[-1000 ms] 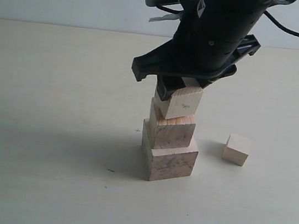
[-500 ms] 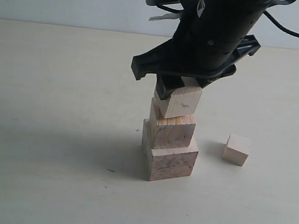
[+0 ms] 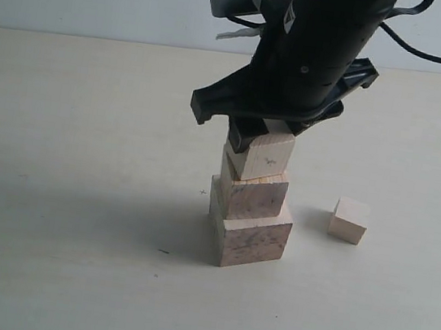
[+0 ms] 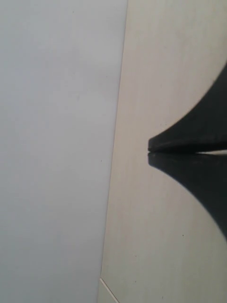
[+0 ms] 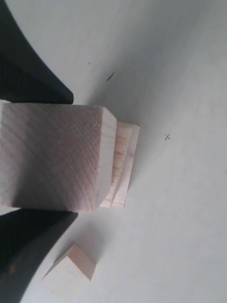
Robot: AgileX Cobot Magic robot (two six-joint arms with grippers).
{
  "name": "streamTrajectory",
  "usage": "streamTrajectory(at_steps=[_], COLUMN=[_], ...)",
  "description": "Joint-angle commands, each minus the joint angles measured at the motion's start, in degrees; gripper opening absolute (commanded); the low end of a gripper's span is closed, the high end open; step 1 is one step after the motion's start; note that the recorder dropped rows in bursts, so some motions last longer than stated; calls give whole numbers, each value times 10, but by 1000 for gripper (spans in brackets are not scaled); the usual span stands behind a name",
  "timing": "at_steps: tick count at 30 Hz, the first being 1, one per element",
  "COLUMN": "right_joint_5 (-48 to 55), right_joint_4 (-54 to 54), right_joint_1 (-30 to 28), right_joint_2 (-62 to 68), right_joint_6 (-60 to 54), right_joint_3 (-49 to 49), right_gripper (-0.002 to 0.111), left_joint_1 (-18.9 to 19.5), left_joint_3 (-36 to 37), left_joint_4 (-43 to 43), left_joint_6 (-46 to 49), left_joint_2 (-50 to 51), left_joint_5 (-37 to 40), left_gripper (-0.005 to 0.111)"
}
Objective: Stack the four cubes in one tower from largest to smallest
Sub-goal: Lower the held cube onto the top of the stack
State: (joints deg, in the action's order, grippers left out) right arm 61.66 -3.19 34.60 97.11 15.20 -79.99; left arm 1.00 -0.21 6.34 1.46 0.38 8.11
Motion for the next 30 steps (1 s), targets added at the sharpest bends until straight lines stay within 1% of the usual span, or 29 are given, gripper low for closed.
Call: streamTrajectory(at_steps=[1, 12, 15, 20, 22, 27, 30], right_joint_5=[-2, -4, -4, -4, -5, -7, -7], right_joint_4=[-2, -2, -2, -2, 1, 3, 3], right_joint_1=[1, 1, 1, 1, 1, 1, 1], right_joint_2=[0, 0, 0, 0, 0, 0, 0], right_joint_6=[0, 0, 0, 0, 0, -7, -10], right_joint_3=[-4, -4, -4, -4, -4, -4, -4], right_gripper=[16, 17, 26, 52, 60, 72, 76], left_joint_1=[-4, -4, -4, -4, -4, -4, -4], left_joint_3=[2, 2, 2, 2, 2, 2, 2], left_joint_4=[3, 3, 3, 3, 3, 3, 3], left_joint_6=[0, 1, -1, -1, -1, 0, 0], left_joint_2=[-4, -4, -4, -4, -4, -4, -4], left_joint_5=[0, 0, 0, 0, 0, 0, 0], left_gripper=[0, 0, 0, 0, 0, 0, 0])
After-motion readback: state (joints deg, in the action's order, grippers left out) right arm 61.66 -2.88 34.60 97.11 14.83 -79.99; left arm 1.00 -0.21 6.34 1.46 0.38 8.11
